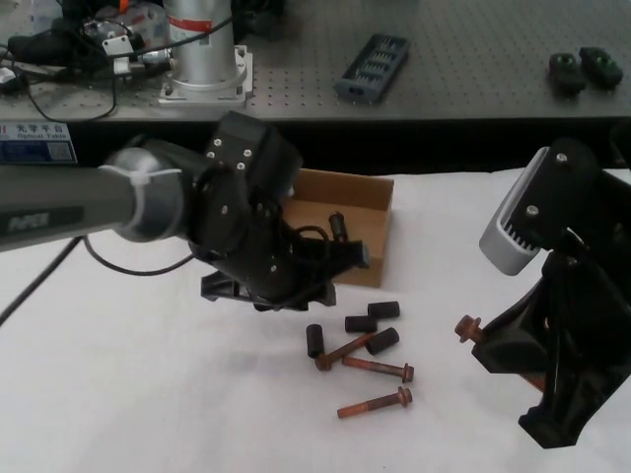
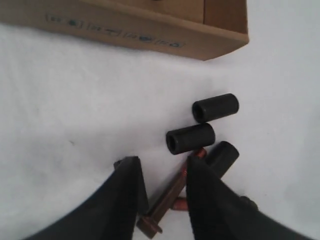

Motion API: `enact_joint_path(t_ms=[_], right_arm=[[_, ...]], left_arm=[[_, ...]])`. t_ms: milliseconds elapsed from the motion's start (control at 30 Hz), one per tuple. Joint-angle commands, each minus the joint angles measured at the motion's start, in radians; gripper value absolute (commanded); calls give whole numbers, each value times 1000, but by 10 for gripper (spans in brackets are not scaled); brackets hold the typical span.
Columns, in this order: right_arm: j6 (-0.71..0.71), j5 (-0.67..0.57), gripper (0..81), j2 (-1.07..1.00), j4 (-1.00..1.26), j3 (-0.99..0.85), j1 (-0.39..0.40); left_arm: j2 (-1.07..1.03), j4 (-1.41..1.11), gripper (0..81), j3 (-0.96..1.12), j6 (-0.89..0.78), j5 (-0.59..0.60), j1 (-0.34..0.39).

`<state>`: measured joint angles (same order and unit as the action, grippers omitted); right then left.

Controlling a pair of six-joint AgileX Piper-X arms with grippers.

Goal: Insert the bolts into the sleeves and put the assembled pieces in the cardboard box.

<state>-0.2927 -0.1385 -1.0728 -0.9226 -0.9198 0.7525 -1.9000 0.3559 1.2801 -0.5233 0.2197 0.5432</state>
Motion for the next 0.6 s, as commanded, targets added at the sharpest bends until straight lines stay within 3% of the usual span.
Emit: enact_joint_path(t_ms=[0,567], right_arm=[[2,-5,19,15,2,-6,-5],[2,-5,19,15,12,-3,-5]], left_arm=[[-9,40,243,21,10,-24,3],[-23,68,243,23,15,-51,41]])
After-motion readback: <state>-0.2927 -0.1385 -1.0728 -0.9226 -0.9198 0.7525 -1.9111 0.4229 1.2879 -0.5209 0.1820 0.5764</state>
